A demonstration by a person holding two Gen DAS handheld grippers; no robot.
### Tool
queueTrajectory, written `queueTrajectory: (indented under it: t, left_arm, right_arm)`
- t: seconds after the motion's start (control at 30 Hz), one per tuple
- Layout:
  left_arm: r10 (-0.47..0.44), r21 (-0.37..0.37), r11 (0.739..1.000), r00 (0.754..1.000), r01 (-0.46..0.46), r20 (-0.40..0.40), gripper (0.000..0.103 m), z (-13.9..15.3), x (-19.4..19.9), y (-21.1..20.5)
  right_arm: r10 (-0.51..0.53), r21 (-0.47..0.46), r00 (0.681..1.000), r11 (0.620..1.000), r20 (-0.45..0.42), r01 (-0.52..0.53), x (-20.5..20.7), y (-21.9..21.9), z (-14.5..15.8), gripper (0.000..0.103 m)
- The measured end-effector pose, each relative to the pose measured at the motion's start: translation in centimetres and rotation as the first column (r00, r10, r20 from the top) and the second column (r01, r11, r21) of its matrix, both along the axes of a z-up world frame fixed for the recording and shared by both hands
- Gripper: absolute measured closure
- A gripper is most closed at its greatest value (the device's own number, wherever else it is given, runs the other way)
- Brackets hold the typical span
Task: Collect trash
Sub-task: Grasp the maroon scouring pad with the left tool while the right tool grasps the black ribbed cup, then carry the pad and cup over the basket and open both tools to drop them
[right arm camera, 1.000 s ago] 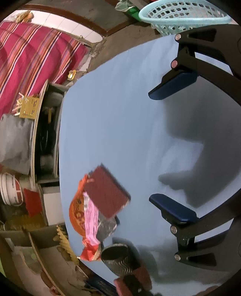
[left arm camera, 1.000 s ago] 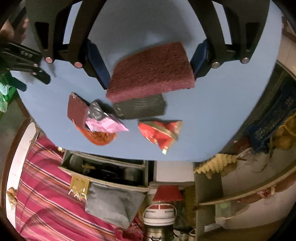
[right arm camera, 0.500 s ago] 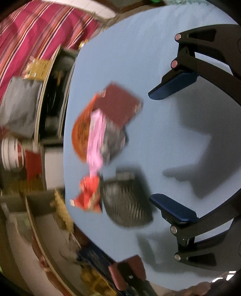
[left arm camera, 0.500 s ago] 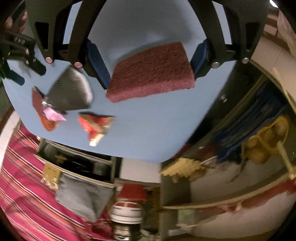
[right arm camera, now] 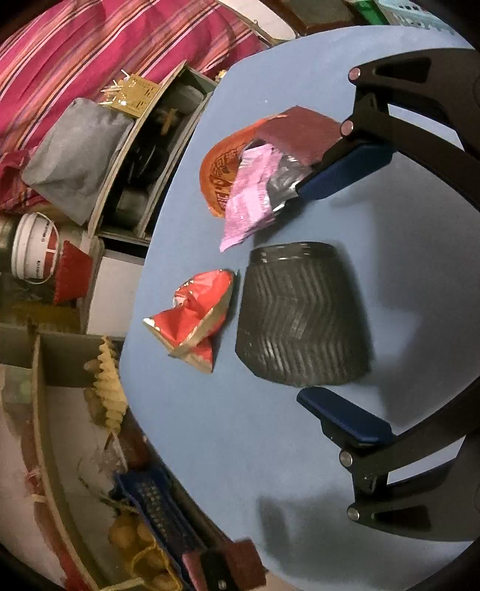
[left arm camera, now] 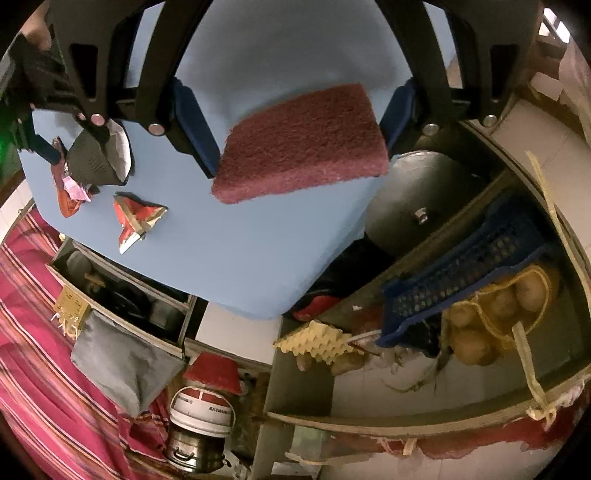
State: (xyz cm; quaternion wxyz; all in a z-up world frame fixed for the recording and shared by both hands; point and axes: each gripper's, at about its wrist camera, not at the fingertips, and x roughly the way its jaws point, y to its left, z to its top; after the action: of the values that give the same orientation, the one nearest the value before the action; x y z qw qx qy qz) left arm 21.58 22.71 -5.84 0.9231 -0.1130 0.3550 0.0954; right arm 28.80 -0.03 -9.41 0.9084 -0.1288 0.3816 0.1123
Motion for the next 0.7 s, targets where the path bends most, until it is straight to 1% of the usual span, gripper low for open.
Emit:
queueTrajectory:
  t: [0.07,0.13,0.17,0.2,0.3,0.37,0.47,0.6,0.7]
  left_arm:
    - [0.0,0.0,1.0,1.0,0.0,0.001,0.023,0.1,0.1,0.3]
    - [0.001,-0.001,1.0,1.0,-0.001,0.004,0.023,0.3,0.1,0.5]
    - [0.004,-0.003,1.0,1.0,-0.004,0.006,0.023,0.4,0.0,0.6]
    - [0.007,-0.009,1.0,1.0,-0.007,0.007,0.023,0.4,-0.1,0.6]
    - [0.006,-0.032,0.999,1.0,-0.006,0.006,0.023,0.5,-0.1,0.5]
    - [0.006,-0.021,1.0,1.0,-0.006,0.012,0.023,0.7,0.0,0.2]
    - [-0.008,-0.022,1.0,1.0,0.008,0.025,0.023,1.1,0.1,-0.3]
    - [-0.033,0.002,0.999,0.999,0.033,0.041,0.023,1.7,0.3,-2.2]
    - [-0.065,0.019,0.998,0.997,0.065,0.044,0.023,2.0,0.6,-4.1]
  right_arm:
    - [-0.001,0.009,1.0,1.0,-0.023,0.001,0.6,0.0,-0.2,0.005]
    - [0.011,0.035,0.999,0.999,-0.04,-0.01,0.8,-0.1,-0.4,0.016]
    - [0.018,0.041,0.998,0.999,-0.059,-0.016,0.9,-0.1,-0.6,0.03]
    - [0.015,0.037,0.997,0.999,-0.075,-0.012,1.0,-0.1,-0.9,0.029]
    - [0.026,0.055,0.997,0.998,-0.076,-0.022,0.7,-0.1,-1.0,0.029]
    - [0.025,0.058,0.998,0.998,-0.061,-0.021,0.3,-0.4,-0.6,0.03]
    - [0.021,0.065,1.0,0.998,-0.023,-0.02,-0.8,-1.6,0.9,0.03]
    - [-0.008,0.073,1.0,0.997,0.02,0.006,-2.4,-4.7,3.0,0.029]
    - [-0.05,0.07,0.998,0.996,0.036,0.048,-3.4,-8.3,4.2,0.029]
